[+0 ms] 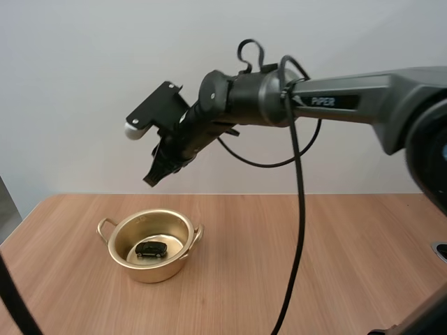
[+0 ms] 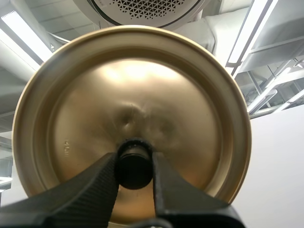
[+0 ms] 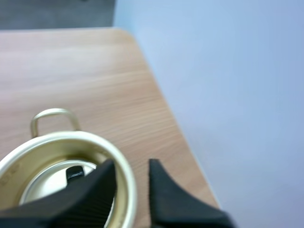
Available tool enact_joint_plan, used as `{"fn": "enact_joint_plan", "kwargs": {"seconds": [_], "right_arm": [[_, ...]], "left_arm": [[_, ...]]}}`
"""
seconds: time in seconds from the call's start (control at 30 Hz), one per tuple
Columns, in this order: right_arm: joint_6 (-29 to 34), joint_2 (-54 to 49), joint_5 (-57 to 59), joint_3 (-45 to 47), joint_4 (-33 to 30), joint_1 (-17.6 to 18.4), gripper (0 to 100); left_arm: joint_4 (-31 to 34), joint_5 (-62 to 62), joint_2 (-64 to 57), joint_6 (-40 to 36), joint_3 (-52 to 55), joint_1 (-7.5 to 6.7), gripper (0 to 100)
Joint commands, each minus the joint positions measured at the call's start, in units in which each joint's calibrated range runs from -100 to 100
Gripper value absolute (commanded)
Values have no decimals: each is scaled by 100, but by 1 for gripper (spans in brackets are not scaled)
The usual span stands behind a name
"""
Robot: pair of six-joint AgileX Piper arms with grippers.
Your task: Open the pot, put the car inside, and close it
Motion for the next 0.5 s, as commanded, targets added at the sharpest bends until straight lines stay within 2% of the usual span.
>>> {"fn": "enact_joint_plan", "kwargs": {"seconds": [0.0, 0.27, 0.3, 0.33, 0.47], "right_arm": [[9, -734, -55, -4, 7, -336, 0], [48, -1709, -150, -4, 33, -1409, 0], [61, -1729, -150, -4, 33, -1438, 0], [119, -1884, -111, -4, 33, -1668, 0], [327, -2308, -18, 9, 33, -2204, 0]], "left_arm": [[-7, 90, 3, 6, -3, 3, 0], [-7, 187, 30, 6, -3, 3, 0], [9, 187, 60, 33, 14, 3, 0], [33, 242, 75, 62, 31, 3, 0], [182, 1180, 368, 138, 62, 3, 0]]}}
